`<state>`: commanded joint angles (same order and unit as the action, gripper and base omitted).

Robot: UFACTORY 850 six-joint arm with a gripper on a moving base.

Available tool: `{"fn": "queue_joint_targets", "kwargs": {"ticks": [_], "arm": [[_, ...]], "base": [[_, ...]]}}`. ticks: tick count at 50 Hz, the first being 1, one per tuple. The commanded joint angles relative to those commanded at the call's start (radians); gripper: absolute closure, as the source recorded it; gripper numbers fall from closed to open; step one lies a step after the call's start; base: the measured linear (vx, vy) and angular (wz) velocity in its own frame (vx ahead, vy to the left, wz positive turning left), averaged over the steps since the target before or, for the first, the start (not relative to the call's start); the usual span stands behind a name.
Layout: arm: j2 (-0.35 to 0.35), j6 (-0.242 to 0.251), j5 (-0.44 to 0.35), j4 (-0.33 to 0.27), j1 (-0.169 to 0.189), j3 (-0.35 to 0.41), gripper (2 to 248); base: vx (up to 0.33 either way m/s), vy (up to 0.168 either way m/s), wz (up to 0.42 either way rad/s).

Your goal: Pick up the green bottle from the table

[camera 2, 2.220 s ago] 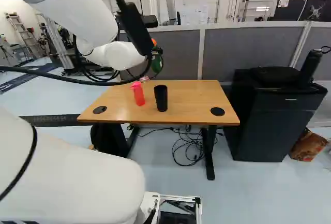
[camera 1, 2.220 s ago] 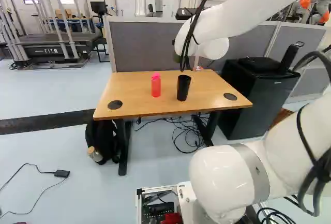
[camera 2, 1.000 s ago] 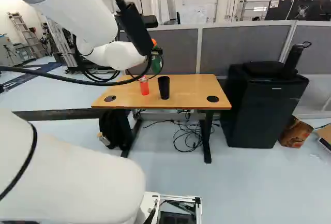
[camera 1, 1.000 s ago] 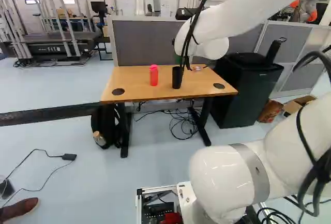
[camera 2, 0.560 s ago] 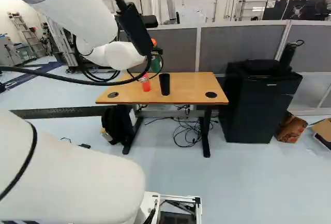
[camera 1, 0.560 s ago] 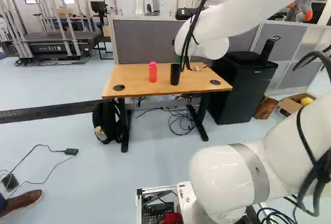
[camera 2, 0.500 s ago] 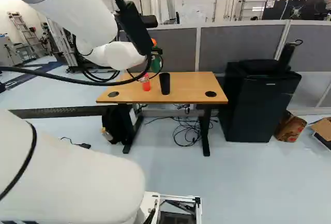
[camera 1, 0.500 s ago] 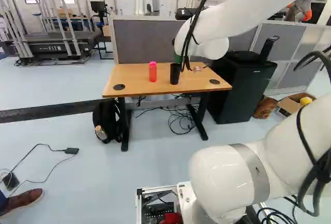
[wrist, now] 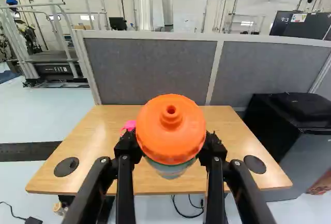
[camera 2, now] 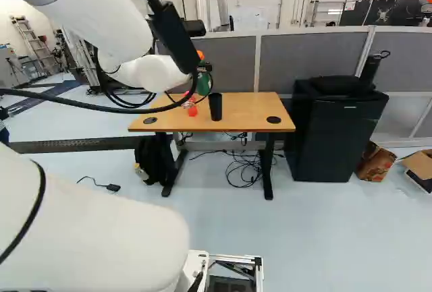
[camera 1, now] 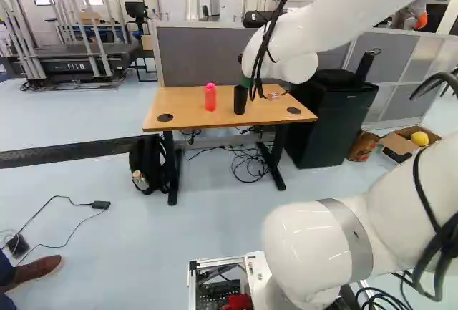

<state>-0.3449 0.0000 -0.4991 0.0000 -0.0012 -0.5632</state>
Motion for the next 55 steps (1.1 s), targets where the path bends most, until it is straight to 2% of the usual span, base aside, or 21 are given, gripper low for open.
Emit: {"fn": "queue_joint_targets", "kwargs": {"ticks": [55], "arm": [[0.000,0.000,-0.003,0.000,0.000,0.003,126]], "base": [[0.000,0.000,0.000]]}}
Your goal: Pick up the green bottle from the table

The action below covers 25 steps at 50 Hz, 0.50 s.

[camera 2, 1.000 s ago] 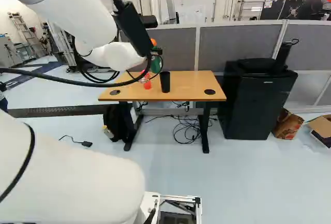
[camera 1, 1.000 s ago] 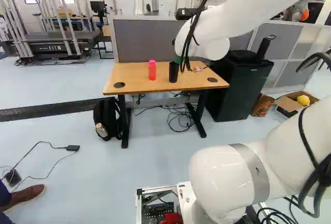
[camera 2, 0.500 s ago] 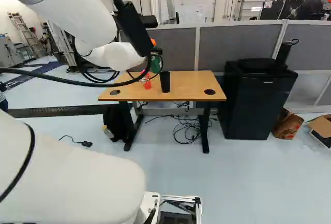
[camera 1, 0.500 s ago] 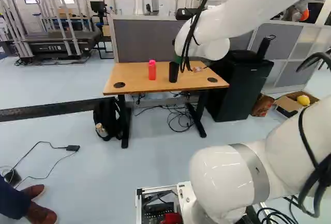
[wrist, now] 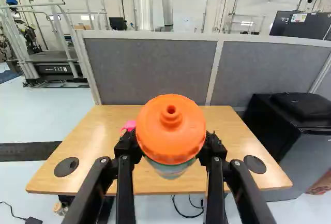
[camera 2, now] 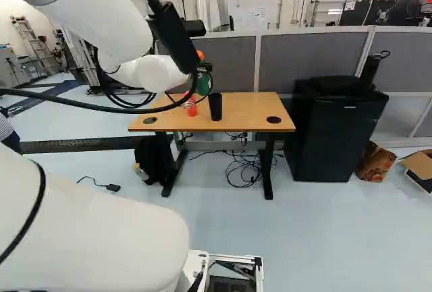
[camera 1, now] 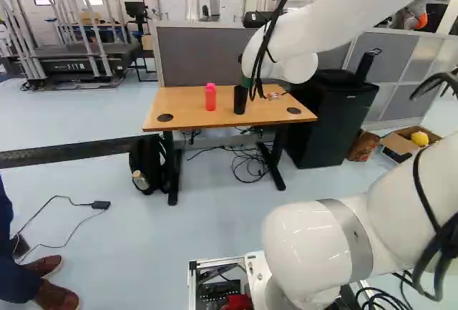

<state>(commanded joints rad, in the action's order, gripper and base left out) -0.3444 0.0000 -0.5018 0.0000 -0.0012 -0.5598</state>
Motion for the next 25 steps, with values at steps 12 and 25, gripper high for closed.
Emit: {"fn": "queue_joint_targets", "kwargs": {"ticks": [12,25], "arm": [[0.003,0.000,-0.015,0.000,0.000,0.018,126],[0.008,0.000,-0.044,0.000,0.000,0.057,126]], "base": [[0.000,0.000,0.000],[0.000,0.000,0.000]]}}
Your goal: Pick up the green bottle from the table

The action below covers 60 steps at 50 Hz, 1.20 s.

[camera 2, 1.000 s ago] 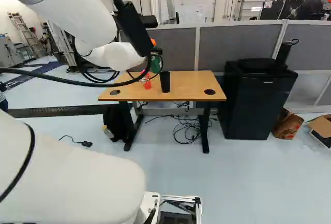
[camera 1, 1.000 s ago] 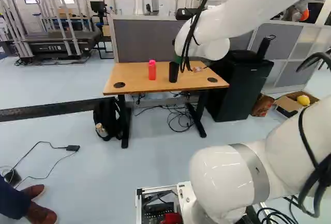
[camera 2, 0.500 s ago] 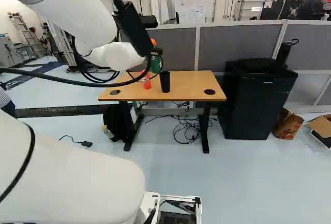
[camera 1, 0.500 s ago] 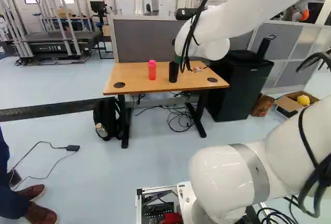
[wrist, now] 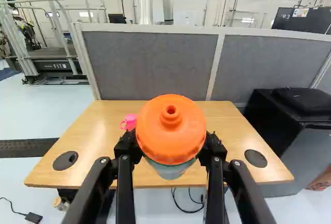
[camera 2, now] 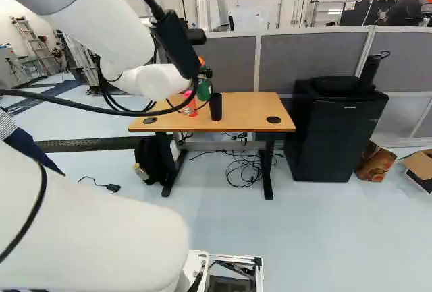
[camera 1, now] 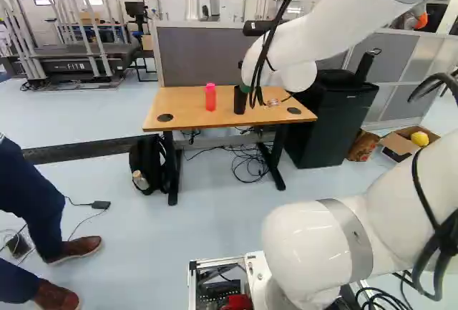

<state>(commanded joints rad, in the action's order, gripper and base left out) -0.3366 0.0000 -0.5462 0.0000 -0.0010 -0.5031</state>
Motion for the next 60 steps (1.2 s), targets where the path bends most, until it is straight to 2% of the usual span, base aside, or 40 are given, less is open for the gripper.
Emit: {"fn": "queue_joint_targets", "kwargs": {"ticks": [15,60], "arm": [[0.009,0.000,-0.053,0.000,0.000,0.067,126],[0.046,0.000,-0.265,0.000,0.001,0.337,126]], "base": [[0.000,0.000,0.000],[0.000,0.000,0.000]]}}
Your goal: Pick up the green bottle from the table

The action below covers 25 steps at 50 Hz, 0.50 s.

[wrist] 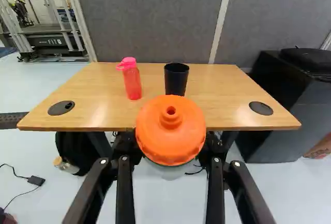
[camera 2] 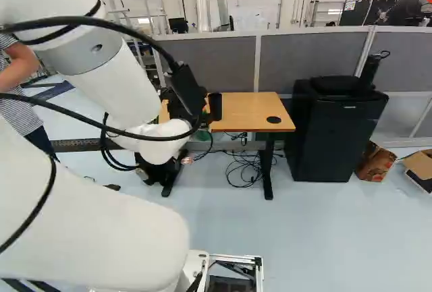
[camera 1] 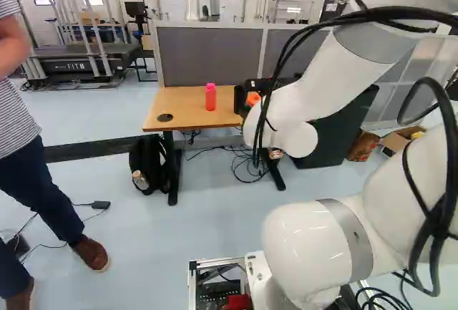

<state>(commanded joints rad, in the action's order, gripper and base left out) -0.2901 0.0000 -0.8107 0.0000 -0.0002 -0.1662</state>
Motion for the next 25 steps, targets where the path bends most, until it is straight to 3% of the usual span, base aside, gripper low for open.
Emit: {"fn": "queue_joint_targets", "kwargs": {"ticks": [25], "arm": [[0.010,0.000,-0.055,0.000,0.000,0.070,126]], "base": [[0.000,0.000,0.000]]}}
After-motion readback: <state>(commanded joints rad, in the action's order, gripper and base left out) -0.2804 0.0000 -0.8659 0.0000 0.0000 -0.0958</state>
